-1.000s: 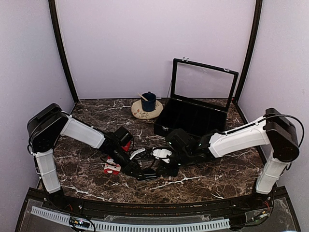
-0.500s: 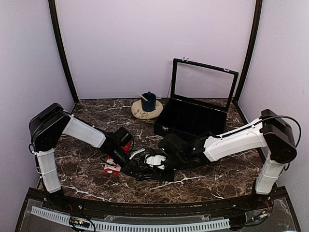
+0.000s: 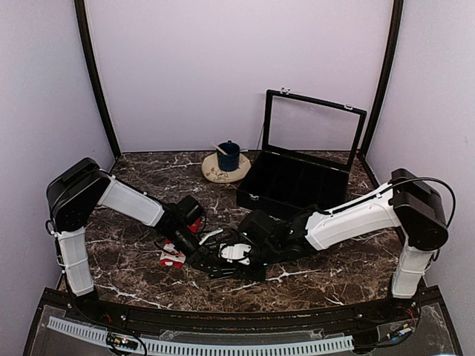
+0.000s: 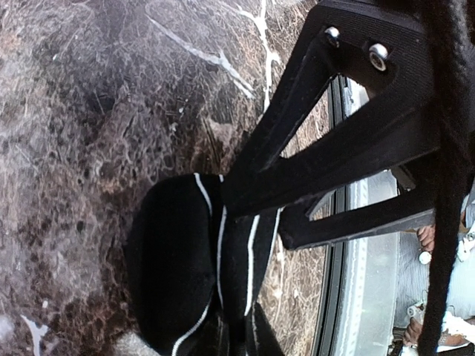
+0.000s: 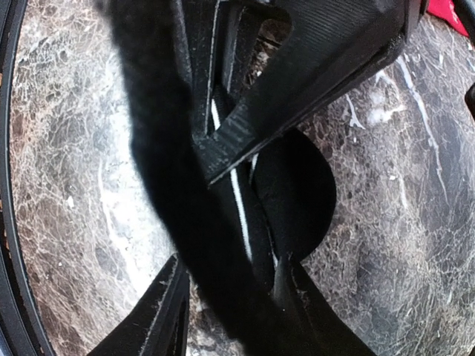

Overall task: Roll the socks
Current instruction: Roll the sock at the center of the board.

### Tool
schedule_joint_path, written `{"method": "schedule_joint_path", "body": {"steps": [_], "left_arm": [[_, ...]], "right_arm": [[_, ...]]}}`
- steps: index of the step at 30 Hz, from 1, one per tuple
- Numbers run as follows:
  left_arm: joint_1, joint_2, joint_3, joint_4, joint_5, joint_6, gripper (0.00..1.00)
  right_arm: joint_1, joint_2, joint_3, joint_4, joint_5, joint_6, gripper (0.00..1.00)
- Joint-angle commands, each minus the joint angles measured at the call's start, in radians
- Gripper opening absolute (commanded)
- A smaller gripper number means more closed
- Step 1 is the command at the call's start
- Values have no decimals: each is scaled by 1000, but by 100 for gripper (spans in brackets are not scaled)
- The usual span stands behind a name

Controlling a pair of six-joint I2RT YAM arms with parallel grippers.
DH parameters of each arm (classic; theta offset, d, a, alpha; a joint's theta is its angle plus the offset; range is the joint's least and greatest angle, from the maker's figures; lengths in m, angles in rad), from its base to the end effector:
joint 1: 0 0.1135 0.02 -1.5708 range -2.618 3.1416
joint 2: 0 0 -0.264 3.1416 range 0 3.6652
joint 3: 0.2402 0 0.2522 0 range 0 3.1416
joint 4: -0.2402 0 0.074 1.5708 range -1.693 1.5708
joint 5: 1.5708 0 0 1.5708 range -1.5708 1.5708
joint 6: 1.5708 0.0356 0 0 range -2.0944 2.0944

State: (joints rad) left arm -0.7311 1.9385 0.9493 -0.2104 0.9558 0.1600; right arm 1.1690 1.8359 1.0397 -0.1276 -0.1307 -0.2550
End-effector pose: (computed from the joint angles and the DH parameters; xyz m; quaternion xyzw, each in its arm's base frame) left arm 0.2292 -0.2446 0.1000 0.4527 0.7509 -0.4799 0.0299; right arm 0.1401 0.3417 0.1480 -0.6338 0.7027 0.1955 0.2573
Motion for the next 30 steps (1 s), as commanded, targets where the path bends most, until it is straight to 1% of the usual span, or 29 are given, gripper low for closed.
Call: {"method": "schedule_joint_path", "body": {"steps": [1,5,9,11,20,23,30], "left_arm": [[0,27,5,-74,-38,1,0],[1,30,9,-79,-35,3,0],[1,32,11,-80,-35,1,0],[1,33,12,-79,-35,-1,0],[2,37,15,-75,-31,-9,0],[2,37,14,-75,-32,-13,0],[2,36,10,-70,-32,-25,1]], "right_arm": [[9,18,35,3,-13,-19,36],[9,26,37,-4,-21,-26,33],[9,32,38,-16,-30,-35,24],[9,37,39,-27,-35,-39,22],[9,53,20,-38,-43,-34,21],[9,55,13,-34,-44,-26,20],[9,78,10,-57,-65,-14,8]]}}
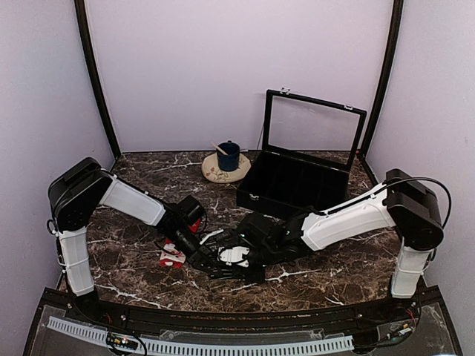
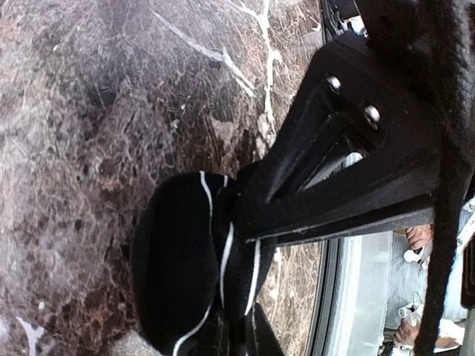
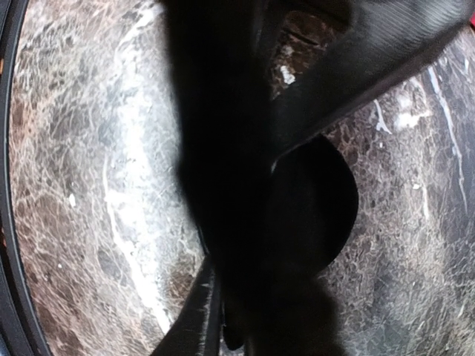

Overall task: Roll the socks
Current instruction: Roll the sock at the center of the board.

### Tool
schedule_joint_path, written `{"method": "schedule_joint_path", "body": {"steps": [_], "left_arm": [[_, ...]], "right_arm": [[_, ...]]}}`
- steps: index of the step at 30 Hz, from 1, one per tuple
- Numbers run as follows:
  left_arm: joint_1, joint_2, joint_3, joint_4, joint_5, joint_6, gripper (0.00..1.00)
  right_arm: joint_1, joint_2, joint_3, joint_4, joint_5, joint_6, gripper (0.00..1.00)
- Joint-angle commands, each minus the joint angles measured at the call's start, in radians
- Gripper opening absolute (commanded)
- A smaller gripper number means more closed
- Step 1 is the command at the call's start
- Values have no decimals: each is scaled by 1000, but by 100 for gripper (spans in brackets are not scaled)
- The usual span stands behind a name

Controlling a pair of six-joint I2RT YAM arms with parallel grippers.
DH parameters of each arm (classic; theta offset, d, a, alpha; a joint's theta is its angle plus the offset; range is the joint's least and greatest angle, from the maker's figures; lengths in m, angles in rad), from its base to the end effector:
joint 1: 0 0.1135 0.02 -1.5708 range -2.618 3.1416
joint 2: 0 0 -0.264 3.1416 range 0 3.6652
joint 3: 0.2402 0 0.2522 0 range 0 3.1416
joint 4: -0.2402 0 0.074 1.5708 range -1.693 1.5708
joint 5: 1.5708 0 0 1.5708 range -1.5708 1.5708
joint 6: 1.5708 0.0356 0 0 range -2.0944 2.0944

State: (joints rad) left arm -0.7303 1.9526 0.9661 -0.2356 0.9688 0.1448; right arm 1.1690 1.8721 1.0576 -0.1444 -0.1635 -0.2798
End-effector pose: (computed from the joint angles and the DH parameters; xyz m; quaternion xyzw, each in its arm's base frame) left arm 0.2305 -0.2458 0.0988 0.4425 0.7552 -0.4834 0.0146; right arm 0.1404 0.3453 0.1393 -0.6482 0.6954 0.1994 0.2375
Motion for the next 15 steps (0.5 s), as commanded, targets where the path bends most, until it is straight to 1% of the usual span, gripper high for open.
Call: {"method": "schedule_joint_path", "body": {"steps": [1,5,9,15], "left_arm": [[1,20,-9,-40,-47,-13,2],[2,5,-31,-3,-65,-47,10],[3,-15,-49,35,-87,-82,18],[5,-74,-111,120,-124,-148,24]], "right_arm": [[9,43,-9,-41,-36,14,6],[9,43,-14,-54,-49,33,0],[5,47,-17,-63,-65,62,0],[-11,61,-15,-77,-101,123,0]]}}
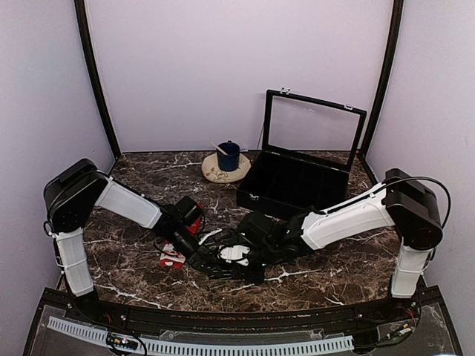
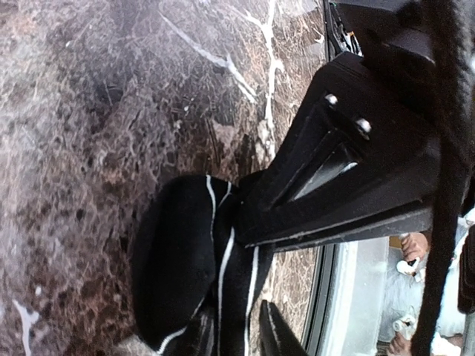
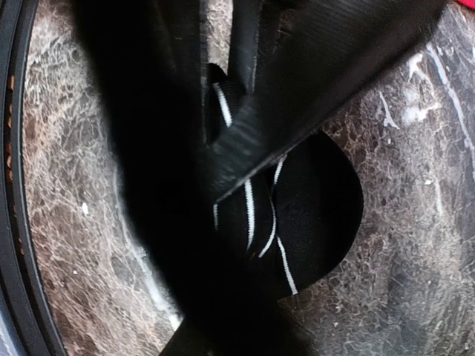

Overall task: Roll the socks
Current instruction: Roll the sock at the center of the board.

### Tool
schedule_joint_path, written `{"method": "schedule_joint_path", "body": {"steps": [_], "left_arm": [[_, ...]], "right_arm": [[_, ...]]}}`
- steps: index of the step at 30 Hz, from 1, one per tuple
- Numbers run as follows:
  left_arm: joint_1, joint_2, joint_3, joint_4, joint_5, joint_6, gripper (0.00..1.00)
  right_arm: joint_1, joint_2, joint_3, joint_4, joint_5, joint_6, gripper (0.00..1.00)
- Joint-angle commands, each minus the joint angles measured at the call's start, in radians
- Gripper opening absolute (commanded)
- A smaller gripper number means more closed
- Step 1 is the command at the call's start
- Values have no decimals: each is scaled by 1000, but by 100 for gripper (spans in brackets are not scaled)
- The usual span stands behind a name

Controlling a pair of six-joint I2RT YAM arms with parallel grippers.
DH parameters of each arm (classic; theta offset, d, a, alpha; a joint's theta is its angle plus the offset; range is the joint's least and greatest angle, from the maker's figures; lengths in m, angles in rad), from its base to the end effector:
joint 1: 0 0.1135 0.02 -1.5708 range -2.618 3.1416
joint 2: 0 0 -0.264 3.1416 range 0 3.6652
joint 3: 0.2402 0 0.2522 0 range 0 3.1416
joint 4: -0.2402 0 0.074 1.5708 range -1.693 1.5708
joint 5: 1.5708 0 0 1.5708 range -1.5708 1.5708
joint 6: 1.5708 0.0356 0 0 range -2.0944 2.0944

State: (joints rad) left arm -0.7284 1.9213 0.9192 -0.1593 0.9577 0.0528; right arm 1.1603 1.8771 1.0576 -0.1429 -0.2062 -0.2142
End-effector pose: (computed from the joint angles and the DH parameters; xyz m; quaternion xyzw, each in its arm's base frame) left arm 0.2274 -0.2419 0.1007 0.4175 0.7679 -0.4854 0.0207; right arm 0.1421 0.3448 0.1378 -0.6259 0.7140 0.2231 0.2205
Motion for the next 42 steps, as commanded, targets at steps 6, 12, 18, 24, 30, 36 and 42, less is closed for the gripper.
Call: {"method": "schedule_joint_path", "body": {"steps": [6,12,18,24,30,36,42], "left_arm": [[9,-119,-128,137,-182,-119,31],[12,-169,-168,215,-250,-171,34],[13,-234,-234,307,-333,-200,36],[13,-325,-308,409,-428,-195,37],[12,-403,-372,493,-496,-179,38],[-9,-467,-421,543,-535,-114,39],[-79,-498,-438,529,-595,5,39]], "right_arm": [[-30,72,-12,-85,-110,119,0],[-52,79,-13,-91,-150,164,0],[-76,77,-21,-88,-208,209,0],[-105,88,-9,-105,-289,244,0],[-137,122,26,-145,-375,270,0],[-165,148,53,-179,-441,299,0],[-195,158,55,-169,-506,338,0]]}}
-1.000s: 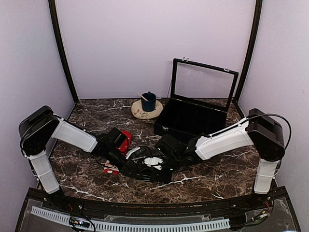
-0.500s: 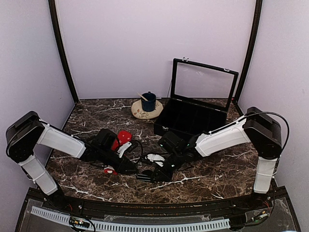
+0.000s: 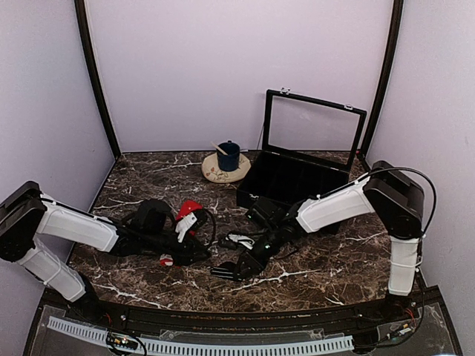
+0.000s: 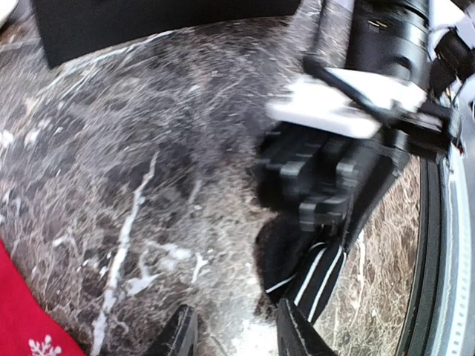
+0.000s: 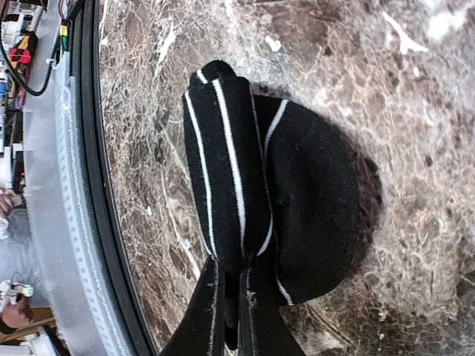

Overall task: Roll the socks
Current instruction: Roll the sock at the center of the board.

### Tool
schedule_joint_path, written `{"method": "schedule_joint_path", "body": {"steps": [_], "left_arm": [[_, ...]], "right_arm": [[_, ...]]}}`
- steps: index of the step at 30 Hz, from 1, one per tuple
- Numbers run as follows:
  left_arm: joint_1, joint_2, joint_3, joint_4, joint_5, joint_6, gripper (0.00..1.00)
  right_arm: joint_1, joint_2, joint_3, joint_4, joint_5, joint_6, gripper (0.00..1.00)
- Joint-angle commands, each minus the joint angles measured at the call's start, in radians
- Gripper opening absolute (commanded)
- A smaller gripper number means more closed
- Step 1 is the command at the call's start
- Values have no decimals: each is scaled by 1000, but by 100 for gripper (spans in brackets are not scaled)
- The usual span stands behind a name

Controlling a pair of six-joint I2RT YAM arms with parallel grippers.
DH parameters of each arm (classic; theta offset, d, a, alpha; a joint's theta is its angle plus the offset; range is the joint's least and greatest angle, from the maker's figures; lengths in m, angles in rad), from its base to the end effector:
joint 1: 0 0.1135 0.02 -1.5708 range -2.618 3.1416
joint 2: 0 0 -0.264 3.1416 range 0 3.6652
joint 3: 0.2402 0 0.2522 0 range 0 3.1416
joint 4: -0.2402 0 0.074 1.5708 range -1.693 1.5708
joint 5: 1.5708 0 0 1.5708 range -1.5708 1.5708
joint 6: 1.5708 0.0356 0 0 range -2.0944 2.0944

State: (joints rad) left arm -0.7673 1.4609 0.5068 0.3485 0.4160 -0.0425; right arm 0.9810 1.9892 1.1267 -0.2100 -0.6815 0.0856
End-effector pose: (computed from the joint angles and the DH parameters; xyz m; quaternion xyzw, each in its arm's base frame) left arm 0.1838 -0.1973 0.1501 0.3969 0.7764 -0.3470 0.3453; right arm 0.1931 0.3289 0.1184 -0.4697 0.7877 0.3970 0.0355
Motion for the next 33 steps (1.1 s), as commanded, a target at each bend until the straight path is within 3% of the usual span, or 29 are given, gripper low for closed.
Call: {"method": "schedule_joint_path", "body": {"steps": [1,15,33], "left_arm": [[-55,-43,-30,25,-65,115,39],[-230,-76,-23,-2,-145,364,41],[-369,100,84,-30,-343,607,42]], "right_arm": [[-21,49,-13,-100,-42,43,0],[-87,102,1,-110,-205,114,0],[-104,126,6,-147,-328,151,0]]}}
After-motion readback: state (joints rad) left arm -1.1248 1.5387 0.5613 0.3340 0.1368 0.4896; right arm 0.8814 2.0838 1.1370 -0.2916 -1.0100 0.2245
